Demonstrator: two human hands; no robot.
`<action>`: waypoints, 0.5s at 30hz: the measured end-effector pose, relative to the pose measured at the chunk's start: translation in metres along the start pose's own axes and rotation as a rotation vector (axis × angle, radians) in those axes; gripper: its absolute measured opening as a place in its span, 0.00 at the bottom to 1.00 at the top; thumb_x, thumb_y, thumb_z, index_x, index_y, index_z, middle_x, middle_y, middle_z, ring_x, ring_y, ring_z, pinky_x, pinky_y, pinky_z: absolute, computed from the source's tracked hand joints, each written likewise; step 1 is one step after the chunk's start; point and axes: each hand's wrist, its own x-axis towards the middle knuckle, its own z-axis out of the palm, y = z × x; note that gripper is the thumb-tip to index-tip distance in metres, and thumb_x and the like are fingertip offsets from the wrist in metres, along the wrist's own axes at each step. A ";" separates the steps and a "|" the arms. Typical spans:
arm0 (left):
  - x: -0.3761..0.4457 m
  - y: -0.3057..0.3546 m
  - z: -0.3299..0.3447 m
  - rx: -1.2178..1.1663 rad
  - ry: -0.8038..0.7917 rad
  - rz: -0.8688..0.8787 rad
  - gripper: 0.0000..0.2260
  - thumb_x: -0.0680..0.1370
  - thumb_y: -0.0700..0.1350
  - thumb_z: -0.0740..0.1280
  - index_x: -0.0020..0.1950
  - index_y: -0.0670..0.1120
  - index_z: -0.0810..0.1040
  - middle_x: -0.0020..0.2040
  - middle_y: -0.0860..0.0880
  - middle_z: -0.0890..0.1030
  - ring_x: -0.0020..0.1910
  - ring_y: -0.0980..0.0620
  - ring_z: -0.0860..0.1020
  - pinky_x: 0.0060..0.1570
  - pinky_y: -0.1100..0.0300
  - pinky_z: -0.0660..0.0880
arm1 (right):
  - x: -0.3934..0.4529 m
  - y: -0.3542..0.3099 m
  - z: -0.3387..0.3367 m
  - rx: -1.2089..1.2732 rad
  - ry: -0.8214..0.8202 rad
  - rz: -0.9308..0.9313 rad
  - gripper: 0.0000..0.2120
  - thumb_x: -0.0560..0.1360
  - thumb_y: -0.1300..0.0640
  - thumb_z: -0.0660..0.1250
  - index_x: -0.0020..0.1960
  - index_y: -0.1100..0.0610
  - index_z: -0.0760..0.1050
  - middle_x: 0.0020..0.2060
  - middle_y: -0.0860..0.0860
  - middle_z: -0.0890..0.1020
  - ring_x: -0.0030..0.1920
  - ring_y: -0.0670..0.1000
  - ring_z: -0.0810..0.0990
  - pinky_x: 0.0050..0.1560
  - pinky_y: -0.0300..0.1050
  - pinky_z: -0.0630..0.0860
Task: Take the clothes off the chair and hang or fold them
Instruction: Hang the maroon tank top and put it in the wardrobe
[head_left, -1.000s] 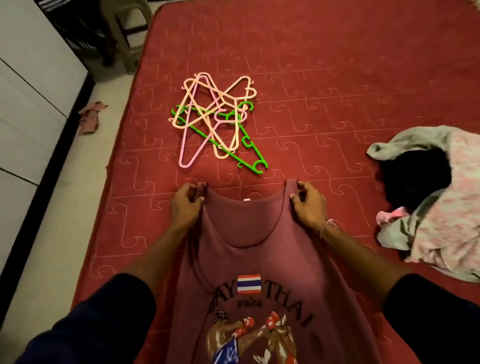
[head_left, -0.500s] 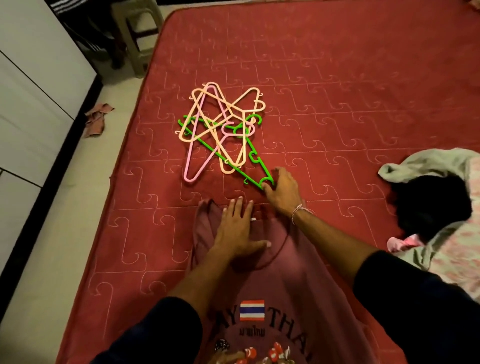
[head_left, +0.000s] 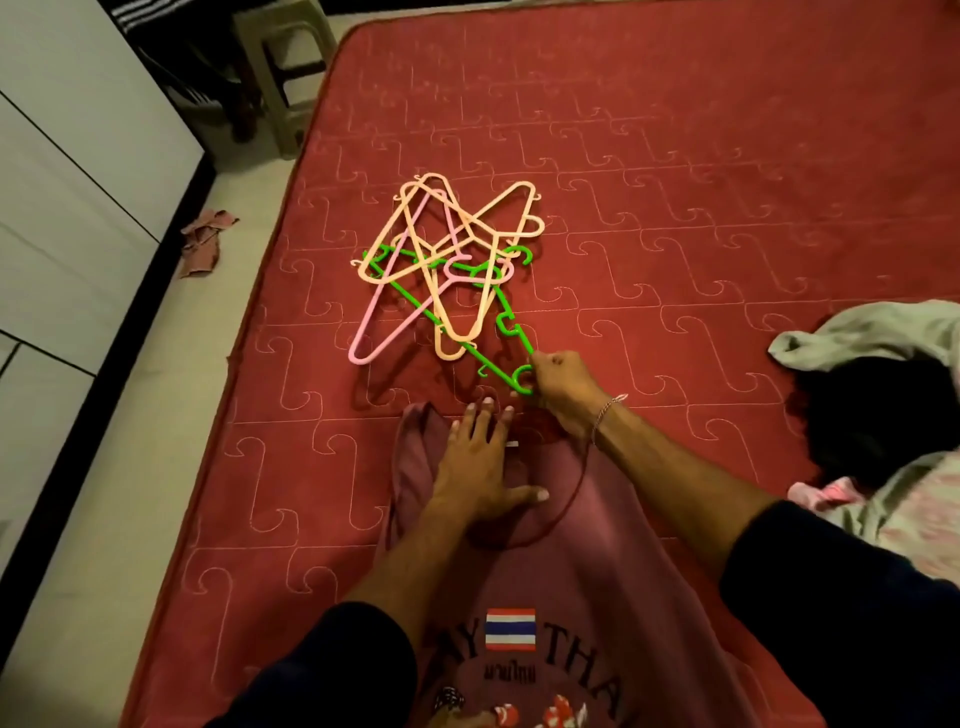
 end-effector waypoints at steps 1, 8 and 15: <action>0.000 0.001 -0.001 0.001 -0.015 -0.002 0.60 0.60 0.81 0.55 0.82 0.48 0.43 0.82 0.43 0.42 0.80 0.43 0.40 0.78 0.44 0.42 | -0.007 -0.012 0.000 0.109 -0.016 0.040 0.14 0.82 0.61 0.57 0.41 0.65 0.73 0.30 0.58 0.77 0.28 0.53 0.78 0.29 0.45 0.77; 0.001 0.005 -0.008 0.028 -0.069 -0.010 0.55 0.68 0.74 0.66 0.82 0.48 0.42 0.82 0.43 0.41 0.80 0.41 0.39 0.78 0.44 0.42 | -0.025 -0.074 -0.005 0.335 0.027 0.021 0.15 0.84 0.61 0.53 0.40 0.60 0.69 0.32 0.56 0.71 0.16 0.43 0.67 0.18 0.31 0.58; 0.003 -0.002 -0.019 0.012 -0.150 0.012 0.53 0.70 0.69 0.69 0.82 0.48 0.43 0.81 0.43 0.41 0.80 0.42 0.40 0.78 0.48 0.42 | -0.069 -0.060 -0.007 0.228 0.036 0.011 0.13 0.82 0.59 0.63 0.39 0.60 0.76 0.26 0.51 0.70 0.20 0.44 0.66 0.20 0.34 0.59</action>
